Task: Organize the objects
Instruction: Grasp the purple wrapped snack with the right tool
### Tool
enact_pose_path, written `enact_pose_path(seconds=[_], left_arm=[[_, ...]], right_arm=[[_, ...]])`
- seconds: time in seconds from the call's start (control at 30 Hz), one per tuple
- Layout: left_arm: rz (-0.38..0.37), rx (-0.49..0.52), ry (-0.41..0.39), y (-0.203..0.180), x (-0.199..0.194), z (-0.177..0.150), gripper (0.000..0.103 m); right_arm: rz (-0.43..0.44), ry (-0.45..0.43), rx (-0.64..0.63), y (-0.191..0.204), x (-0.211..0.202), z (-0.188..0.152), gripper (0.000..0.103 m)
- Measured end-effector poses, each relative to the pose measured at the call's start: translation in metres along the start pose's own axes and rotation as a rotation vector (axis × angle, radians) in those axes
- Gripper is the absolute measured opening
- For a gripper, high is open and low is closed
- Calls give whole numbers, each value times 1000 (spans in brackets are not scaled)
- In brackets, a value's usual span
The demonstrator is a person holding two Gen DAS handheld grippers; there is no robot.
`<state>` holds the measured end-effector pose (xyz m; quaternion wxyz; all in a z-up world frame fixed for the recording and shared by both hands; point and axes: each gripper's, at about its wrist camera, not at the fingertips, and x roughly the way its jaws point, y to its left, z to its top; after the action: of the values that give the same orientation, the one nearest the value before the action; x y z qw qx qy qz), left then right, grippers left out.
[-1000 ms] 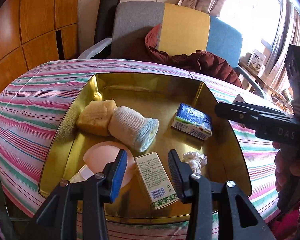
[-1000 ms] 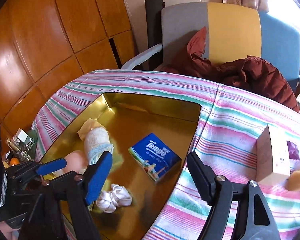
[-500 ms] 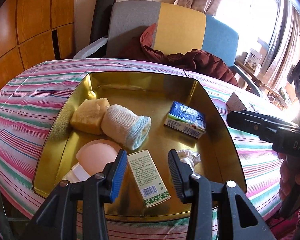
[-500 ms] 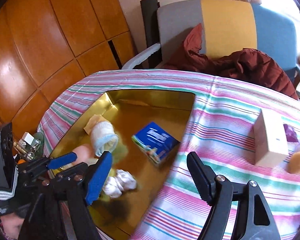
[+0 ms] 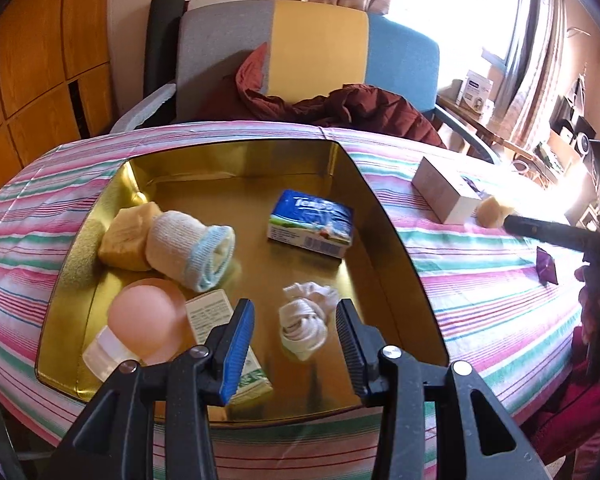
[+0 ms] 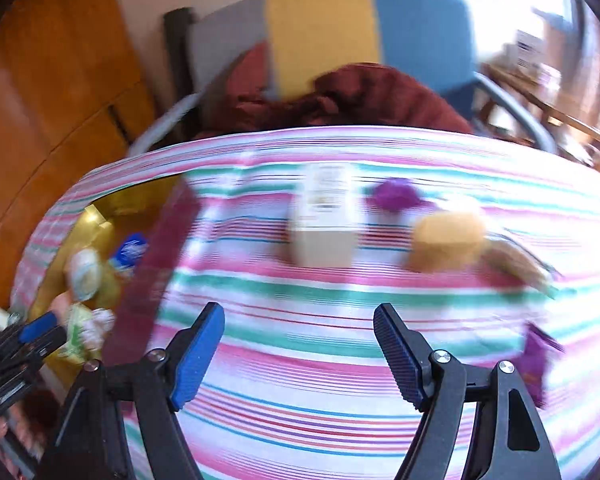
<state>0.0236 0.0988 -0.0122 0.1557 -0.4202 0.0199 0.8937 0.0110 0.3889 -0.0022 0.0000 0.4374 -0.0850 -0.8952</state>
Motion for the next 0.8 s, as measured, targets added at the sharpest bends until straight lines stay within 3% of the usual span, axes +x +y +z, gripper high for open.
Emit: enact_pose_path(seconds=[0.33, 0.5, 0.8], left_arm=[[-46, 69, 4, -31, -4, 0, 43], [-63, 105, 0, -46, -7, 0, 43], [-80, 144, -4, -62, -10, 0, 43]], right_arm=[[-234, -11, 331, -126, -35, 3, 85], [-243, 27, 432, -155, -33, 0, 88], [-221, 106, 520, -171, -10, -14, 88]])
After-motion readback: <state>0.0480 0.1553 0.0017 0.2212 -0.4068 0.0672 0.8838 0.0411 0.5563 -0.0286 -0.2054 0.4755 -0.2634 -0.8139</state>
